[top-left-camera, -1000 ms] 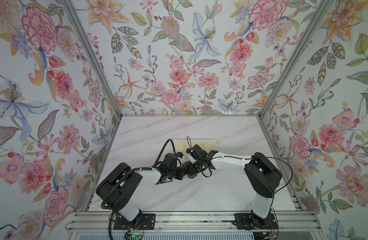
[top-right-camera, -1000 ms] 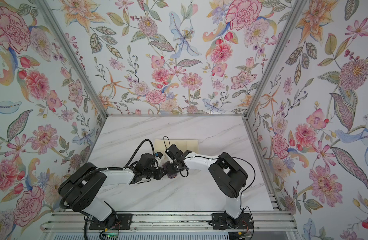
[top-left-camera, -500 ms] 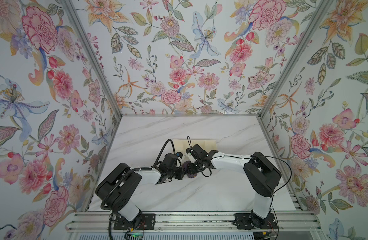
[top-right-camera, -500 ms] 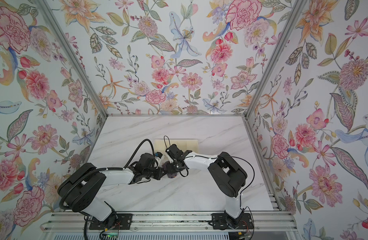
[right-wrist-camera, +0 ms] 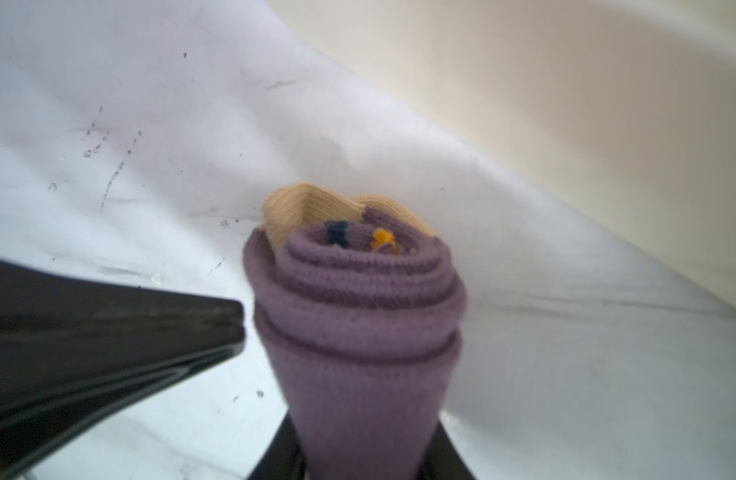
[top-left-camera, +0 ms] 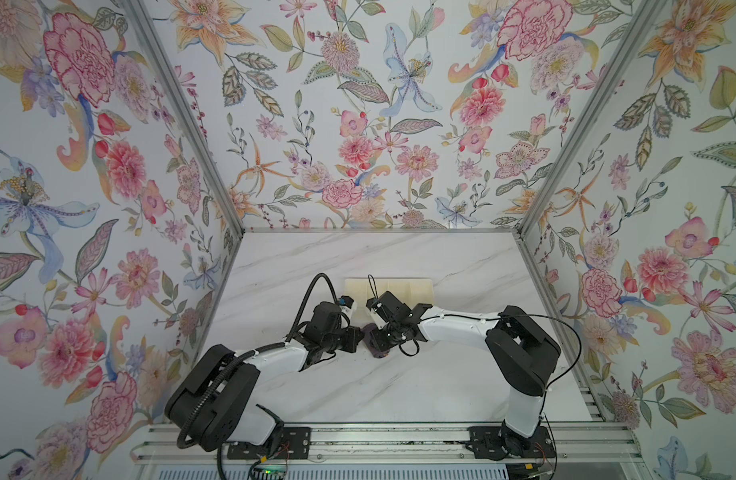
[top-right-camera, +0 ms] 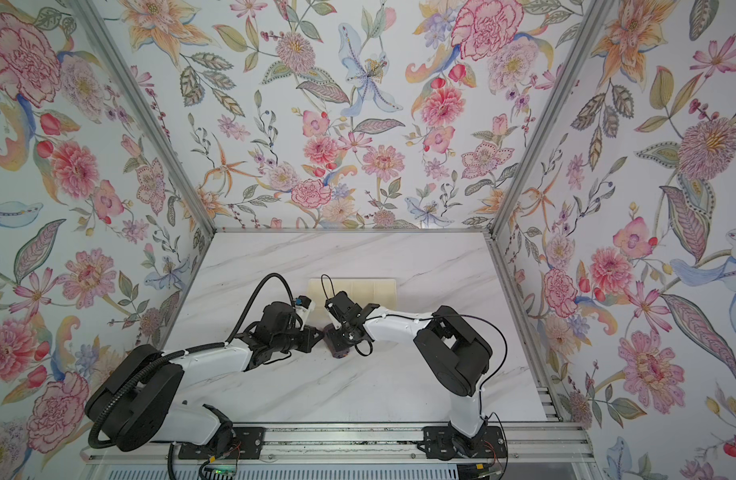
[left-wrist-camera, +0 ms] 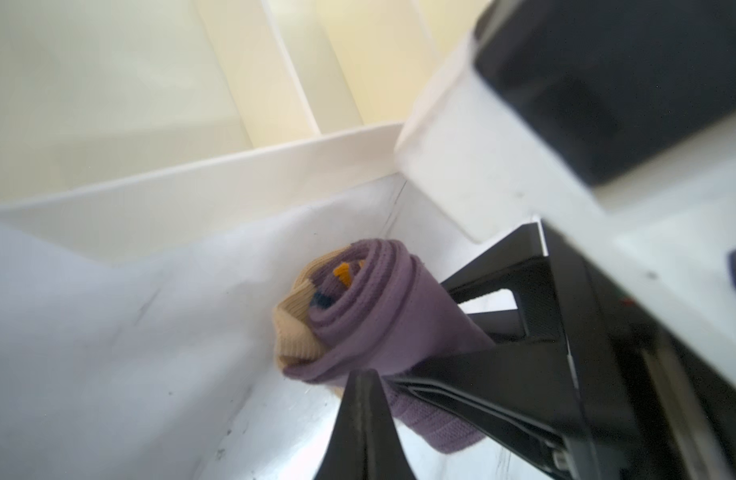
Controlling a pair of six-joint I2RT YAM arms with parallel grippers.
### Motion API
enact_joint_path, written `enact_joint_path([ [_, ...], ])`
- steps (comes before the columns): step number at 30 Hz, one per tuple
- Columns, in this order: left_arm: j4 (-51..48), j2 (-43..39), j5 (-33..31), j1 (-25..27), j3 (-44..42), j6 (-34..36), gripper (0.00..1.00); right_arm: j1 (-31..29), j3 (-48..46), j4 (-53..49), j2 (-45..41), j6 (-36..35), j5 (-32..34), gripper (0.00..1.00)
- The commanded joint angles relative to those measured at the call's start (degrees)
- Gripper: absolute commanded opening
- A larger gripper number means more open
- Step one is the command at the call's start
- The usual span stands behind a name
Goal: Roll the socks
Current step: 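Open the left gripper and draw it back while the right gripper holds the roll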
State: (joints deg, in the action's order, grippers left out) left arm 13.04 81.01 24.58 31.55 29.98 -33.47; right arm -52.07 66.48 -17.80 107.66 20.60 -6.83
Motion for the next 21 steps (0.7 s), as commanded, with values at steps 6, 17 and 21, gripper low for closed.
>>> enact_joint_path([
  [6,-3.1,-7.6,-3.3,-3.9,0.0,2.6,0.0,-3.3,-0.9,-8.4,-0.2,1.4,11.7,0.0],
  [17,-6.7,-10.4,-3.1,-8.1,5.0,6.7,0.0,0.8,-0.9,-7.8,-9.6,1.6,7.4,0.0],
  [21,-6.6,-10.7,-3.6,-8.4,5.9,7.1,0.0,2.8,-0.5,-8.6,-13.4,1.1,8.2,0.0],
])
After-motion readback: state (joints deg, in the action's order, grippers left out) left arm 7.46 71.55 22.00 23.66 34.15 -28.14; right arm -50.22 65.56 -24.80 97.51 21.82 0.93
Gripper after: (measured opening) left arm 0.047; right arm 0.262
